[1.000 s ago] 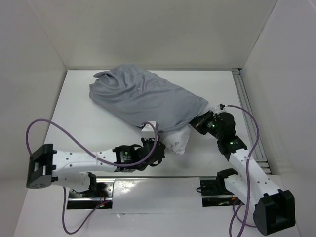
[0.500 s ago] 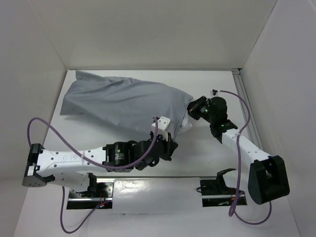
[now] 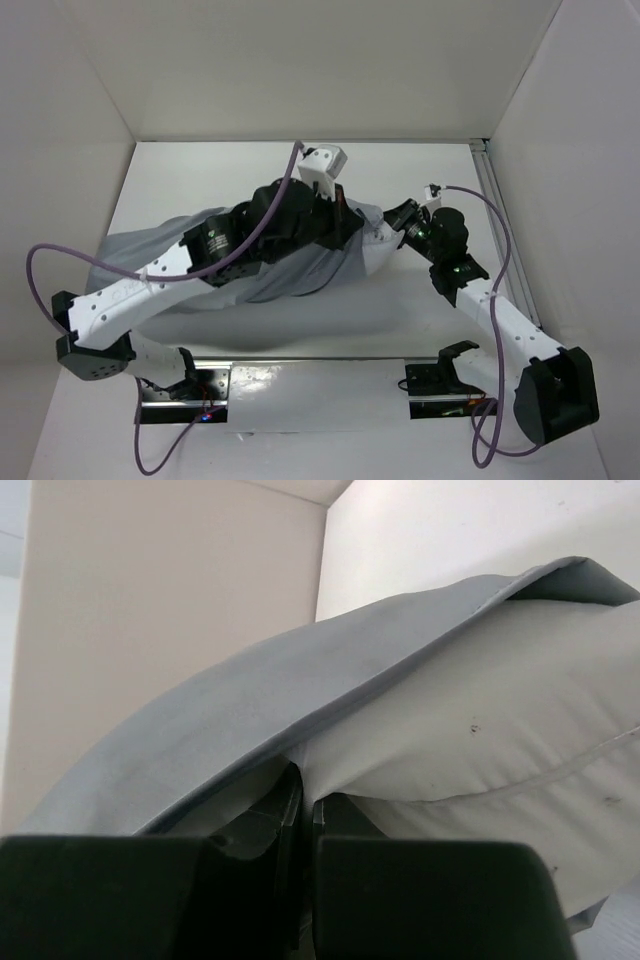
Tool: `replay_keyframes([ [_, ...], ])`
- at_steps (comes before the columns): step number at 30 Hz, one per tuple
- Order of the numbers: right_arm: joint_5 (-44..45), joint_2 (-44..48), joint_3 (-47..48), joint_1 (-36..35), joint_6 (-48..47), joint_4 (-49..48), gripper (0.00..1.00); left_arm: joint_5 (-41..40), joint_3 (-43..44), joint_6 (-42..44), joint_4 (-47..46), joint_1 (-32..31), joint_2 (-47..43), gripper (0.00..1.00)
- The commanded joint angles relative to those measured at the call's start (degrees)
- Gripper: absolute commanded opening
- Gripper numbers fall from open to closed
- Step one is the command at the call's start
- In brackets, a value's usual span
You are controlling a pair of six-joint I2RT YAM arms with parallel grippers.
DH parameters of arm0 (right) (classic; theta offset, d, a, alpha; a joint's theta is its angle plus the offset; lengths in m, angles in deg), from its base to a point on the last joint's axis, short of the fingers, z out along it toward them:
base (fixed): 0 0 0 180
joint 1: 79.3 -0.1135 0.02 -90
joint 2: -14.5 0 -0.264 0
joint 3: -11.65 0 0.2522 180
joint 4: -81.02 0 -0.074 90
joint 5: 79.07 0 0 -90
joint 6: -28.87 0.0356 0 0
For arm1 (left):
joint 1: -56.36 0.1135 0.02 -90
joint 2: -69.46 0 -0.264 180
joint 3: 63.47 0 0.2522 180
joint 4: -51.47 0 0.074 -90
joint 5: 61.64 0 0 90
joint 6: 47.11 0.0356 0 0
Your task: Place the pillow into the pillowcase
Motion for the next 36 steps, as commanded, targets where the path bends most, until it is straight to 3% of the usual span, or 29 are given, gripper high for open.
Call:
replay_keyframes([
  [1,1.88,4.09,0.47,-0.26,-0.53,-0.32,0.0,14.61,7.87,1.42,-0.63,4.08,4.19,0.0],
  [3,1.88,6.63,2.75,-0.26,-2.11,2.74,0.0,18.23,14.26,2.04,0.69,6.36,6.31,0.0],
  [9,4.42,5.86,23.04,-0.78,-12.3,16.01,0.0,30.62,35.97,2.92,4.13,11.62,14.91,0.0],
  [11,6.09,5.24,30.16,-0.78,-15.97,19.27,0.0,36.95,39.34,0.56,3.6,13.39,15.55,0.0],
  [17,7.59,-0.9,39.41,-2.18,-23.37,27.19,0.0,50.66,38.39,-7.0,-7.98,19.9,13.45,0.0],
  [22,3.55,-11.0,41.86,-7.55,-31.63,38.4,0.0,51.91,36.03,-10.52,-11.07,26.21,9.93,0.0],
  [23,4.16,-11.02,43.61,-7.55,-32.86,39.58,0.07,51.91,34.88,-11.05,-11.08,27.54,9.14,0.0],
  [25,7.74,-9.37,44.16,-7.55,-34.72,40.29,0.47,51.91,32.6,-12.63,-12.48,31.4,6.59,0.0],
  [27,12.74,-6.03,45.91,-7.03,-35.86,41.69,0.75,51.91,28.12,-14.38,-15.02,34.3,3.79,0.0],
  [30,15.67,-4.43,48.71,-3.09,-36.65,45.11,0.85,52.52,27.22,-15.53,-15.03,37.55,3.24,0.0],
  [36,15.68,1.36,44.79,6.49,-32.98,49.87,0.88,53.06,27.22,-16.24,-15.56,40.2,2.63,0.0],
])
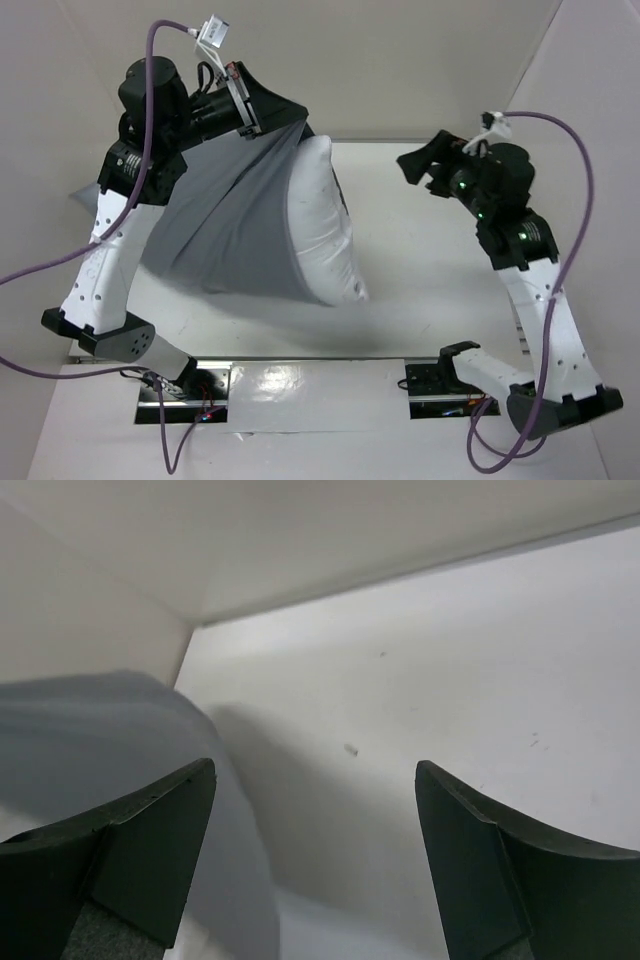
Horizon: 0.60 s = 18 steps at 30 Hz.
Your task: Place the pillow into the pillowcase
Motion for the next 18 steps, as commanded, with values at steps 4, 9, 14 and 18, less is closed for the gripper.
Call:
replay_keyframes([
  [4,-2.52,9.47,-8.91,7.18,5.89,6.43,0.85,1.82,0.77,-2.49,-13.24,0.67,-5.37,0.0],
  [9,-16.5,15.81,-23.48,8.24,10.91,1.78,0.82,0.5,-0.37,-1.97,-13.24,0.67,-6.43,0.0],
  [14,-31.96,21.26,-29.85,8.24,7.85,-7.01,0.64,-0.02,-1.07,-1.97,-13.24,1.2,-6.43,0.0],
  [18,-35.77,21.27,-26.52,7.54,-1.9,-2.55,0.62,-0.55,-1.07,-1.97,-13.24,1.2,-6.43,0.0],
])
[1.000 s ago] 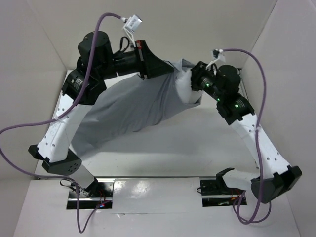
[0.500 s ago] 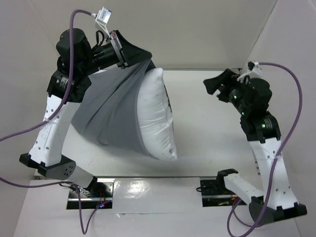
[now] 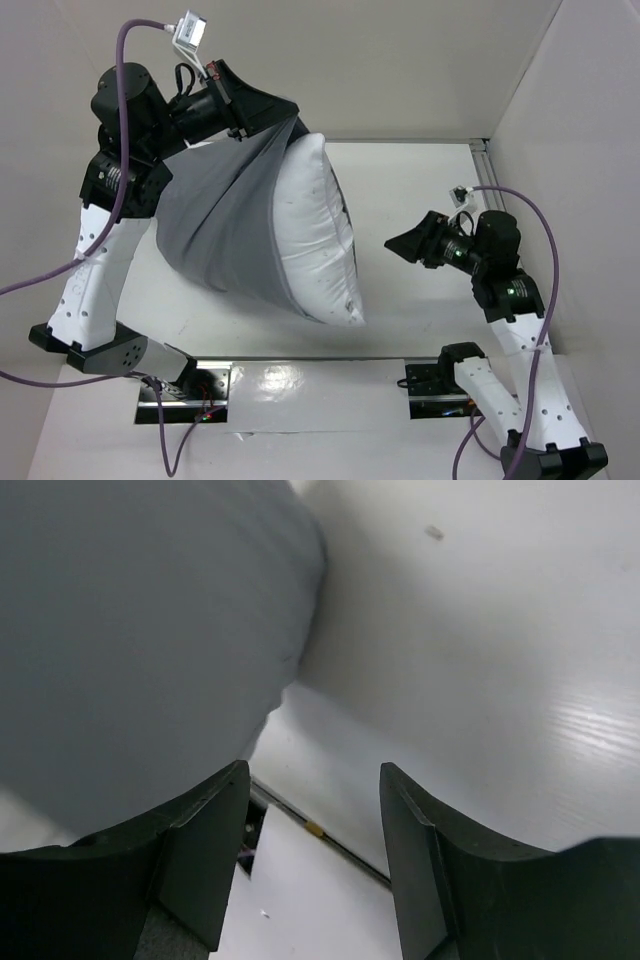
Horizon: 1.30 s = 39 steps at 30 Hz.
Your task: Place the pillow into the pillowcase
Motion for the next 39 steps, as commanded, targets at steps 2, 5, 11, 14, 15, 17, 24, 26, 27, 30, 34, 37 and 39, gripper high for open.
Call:
replay_keyframes([
  [2,-7.4,1.66,6.59,-0.29,-12.07,1.5,0.62,-1.21,0.83,-1.33,-9.35,0.39,-2.28,0.0],
  [5,-6.17,1.66,8.44,-0.29,-14.63,3.01,0.63,-1.21,0.83,-1.33,-9.88,0.39,-2.28,0.0],
  [11,-3.28,0.43,7.92,-0.29,-13.77,3.61,0.58,-1.74,1.36,-1.33,-9.88,0.39,-2.28,0.0],
  [14,1.9,0.96,9.93,-0.29,-10.53,6.68,0.51,-2.26,1.36,-0.8,-9.88,0.39,-1.75,0.0],
  [15,4.44,0.96,9.94,-0.29,-9.81,7.57,0.54,-2.87,1.36,-0.8,-9.88,0.39,-1.75,0.0],
  [17,8.05,0.96,11.6,-0.29,-7.7,12.46,0.59,-3.57,0.75,-0.8,-9.88,0.39,-1.75,0.0],
  [24,7.47,2.71,7.85,-0.29,10.37,19.1,0.58,-8.93,-0.31,2.27,-9.27,-1.19,-1.75,0.0],
  [26,3.35,5.34,5.21,-0.29,13.91,16.39,0.53,-10.08,-0.31,2.88,-9.27,-1.72,-1.75,0.0],
  [27,1.85,6.4,1.97,-0.29,16.8,15.5,0.53,-11.48,-0.31,3.58,-8.74,-2.33,-1.23,0.0],
  [30,-2.82,10.26,-5.23,-0.29,19.28,12.6,0.51,-13.07,-0.31,4.21,-8.21,-2.86,-1.22,0.0],
  [34,-7.91,15.72,-13.25,-0.29,22.0,4.87,0.42,-13.6,-0.31,4.73,-8.21,-2.86,-0.69,0.0],
  [37,-13.63,17.39,-15.98,-0.29,23.6,-3.75,0.36,-14.13,0.21,5.26,-8.21,-3.47,-0.69,0.0],
  [39,-15.47,16.61,-13.89,-0.29,21.41,-4.37,0.31,-15.7,0.21,5.96,-8.21,-4.17,-0.17,0.0],
])
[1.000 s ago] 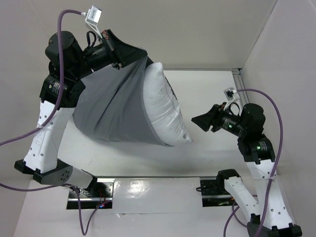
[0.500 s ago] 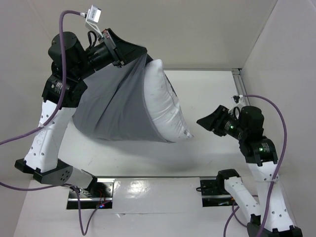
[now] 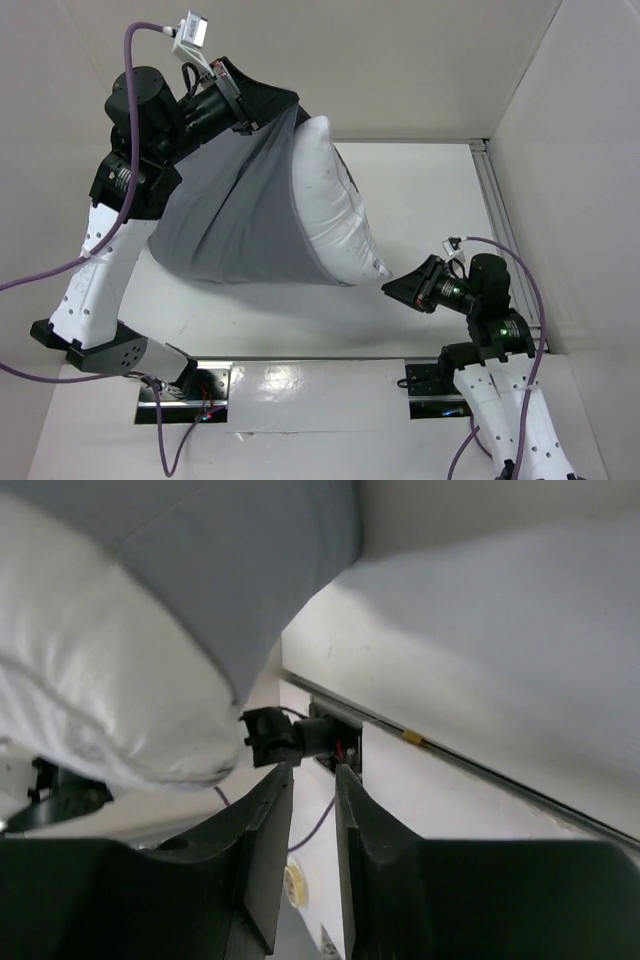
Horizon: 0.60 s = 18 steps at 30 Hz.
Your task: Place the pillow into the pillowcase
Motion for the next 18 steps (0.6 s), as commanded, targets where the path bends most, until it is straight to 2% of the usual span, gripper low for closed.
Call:
replay_keyframes([
  [1,-8.24,-0.55,3.99,-0.18,-1.39,-10.56,0.31,-2.7,1.68,2.12,-6.75,-0.92,-0.41,0.0],
  [2,-10.25,-2.12,4.97,-0.18,-2.63,-10.56,0.31,-3.4,1.68,2.73,-6.74,-1.45,-0.41,0.0],
  [5,-10.98,-4.5,8.49,-0.18,-6.4,-9.61,0.47,-3.94,0.97,2.73,-6.74,-1.45,0.82,0.0],
  [7,-9.49,-5.66,9.01,-0.18,-6.42,-9.6,0.48,-4.46,0.45,2.73,-6.74,-2.16,1.35,0.0],
  [11,-8.43,-7.05,7.09,-0.18,0.42,-12.14,0.5,-5.69,0.45,3.26,-6.74,-3.3,1.88,0.0],
  [14,-4.83,-8.46,9.27,-0.18,-0.08,-7.5,0.63,-7.28,1.06,4.31,-5.96,-3.91,3.1,0.0],
  [15,-0.74,-8.47,10.5,-0.18,-0.87,-2.96,0.67,-7.88,1.67,5.01,-5.43,-3.91,3.89,0.0],
  [16,1.57,-8.99,11.91,-0.18,-1.84,-2.92,0.7,-7.89,1.68,5.02,-5.43,-3.91,3.9,0.0],
  [18,6.84,-9.52,15.93,-0.18,-4.47,2.42,0.73,-10.17,1.68,6.07,-4.81,-3.91,4.69,0.0],
])
